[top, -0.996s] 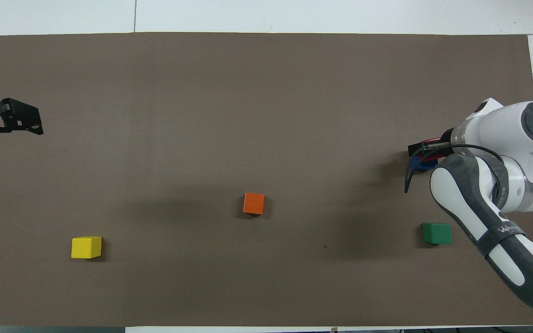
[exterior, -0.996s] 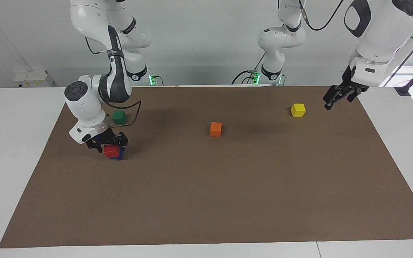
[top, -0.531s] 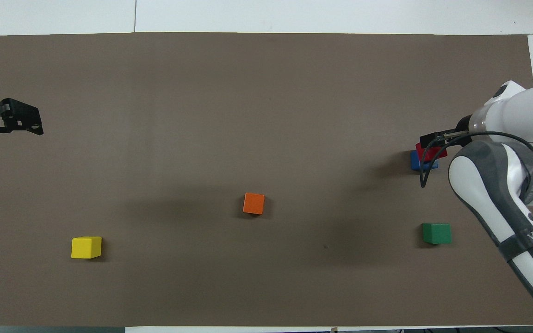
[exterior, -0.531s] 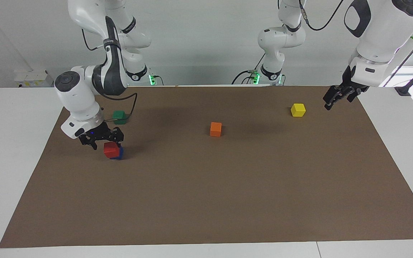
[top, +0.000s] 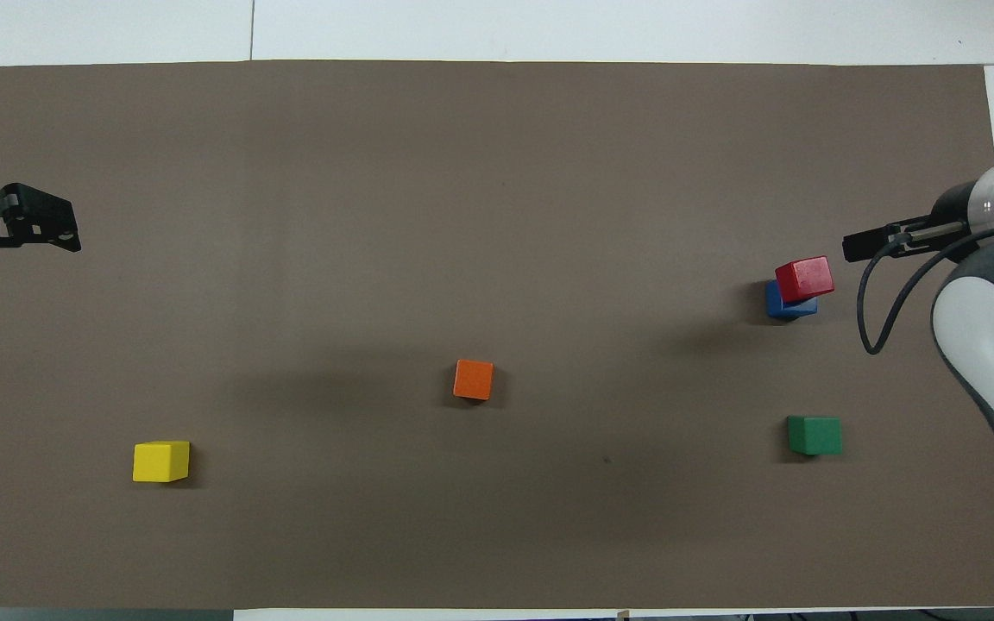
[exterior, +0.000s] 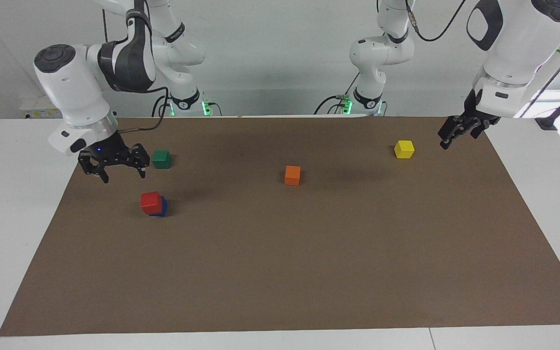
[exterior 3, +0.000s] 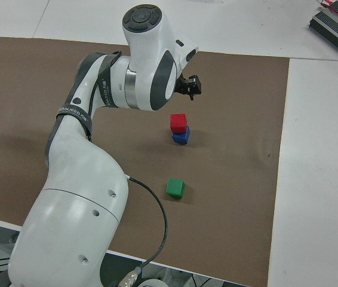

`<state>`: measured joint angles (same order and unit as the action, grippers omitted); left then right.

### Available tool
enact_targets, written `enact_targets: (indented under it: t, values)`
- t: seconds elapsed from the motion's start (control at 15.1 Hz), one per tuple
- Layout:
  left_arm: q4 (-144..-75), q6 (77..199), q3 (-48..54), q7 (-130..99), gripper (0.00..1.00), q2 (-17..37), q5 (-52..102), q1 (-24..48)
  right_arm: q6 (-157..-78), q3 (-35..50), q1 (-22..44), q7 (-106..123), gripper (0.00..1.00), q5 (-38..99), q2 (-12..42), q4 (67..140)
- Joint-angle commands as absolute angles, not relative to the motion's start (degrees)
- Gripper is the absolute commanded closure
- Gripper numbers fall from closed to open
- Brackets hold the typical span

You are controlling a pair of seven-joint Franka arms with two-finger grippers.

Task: Transfer red block to right arm and stack on blue block
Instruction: 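Open the right gripper and retract it from the stack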

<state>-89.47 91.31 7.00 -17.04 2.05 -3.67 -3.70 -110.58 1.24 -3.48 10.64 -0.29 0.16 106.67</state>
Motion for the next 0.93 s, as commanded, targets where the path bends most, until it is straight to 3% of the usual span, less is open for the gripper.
enact_targets:
  t: [0.0, 0.27, 0.4, 0.6, 0.86]
  values:
    - [-90.88, 90.7, 6.77, -16.61, 0.0, 0.53, -4.75, -3.69, -102.08, 1.58, -4.57, 11.87, 0.0, 1.05, -4.03, 105.83]
    - [-90.79, 90.7, 6.77, -16.61, 0.0, 0.53, -4.75, -3.69, -91.06, 1.14, -5.36, 11.6, 0.0, 0.97, -5.45, 102.48]
    - [-90.88, 90.7, 6.77, -16.61, 0.0, 0.53, -4.75, -3.69, -91.49, 0.88, -6.15, 12.21, 0.0, 0.7, -4.58, 100.74]
    - [-90.79, 90.79, 6.77, -16.52, 0.0, 0.53, -4.75, -3.69, -89.31, -0.35, -5.45, 12.22, 0.0, 0.18, -0.36, 91.52]
    - [-90.88, 90.7, 6.77, -16.61, 0.0, 0.53, -4.75, -3.69, -92.01, -0.35, -4.22, 11.69, 0.0, -2.27, -0.35, 91.41]
